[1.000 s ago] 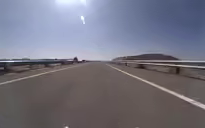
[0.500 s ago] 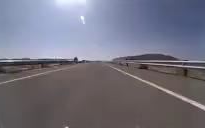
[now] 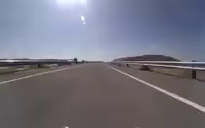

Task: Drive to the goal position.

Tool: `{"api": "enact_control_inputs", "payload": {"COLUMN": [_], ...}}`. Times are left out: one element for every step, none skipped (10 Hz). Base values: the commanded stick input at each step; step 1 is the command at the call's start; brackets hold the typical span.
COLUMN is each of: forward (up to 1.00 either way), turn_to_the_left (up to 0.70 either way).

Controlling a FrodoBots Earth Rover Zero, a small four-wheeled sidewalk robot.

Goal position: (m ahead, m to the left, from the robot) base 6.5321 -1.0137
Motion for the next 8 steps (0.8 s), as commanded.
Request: {"api": "enact_control_inputs", "payload": {"forward": [1.00, 1.00, 1.00, 1.00, 1.00, 1.00, 1.00, 1.00], "turn_to_the_left": [0.00, 0.00, 0.00, 0.00, 0.00, 0.00, 0.00, 0.00]}}
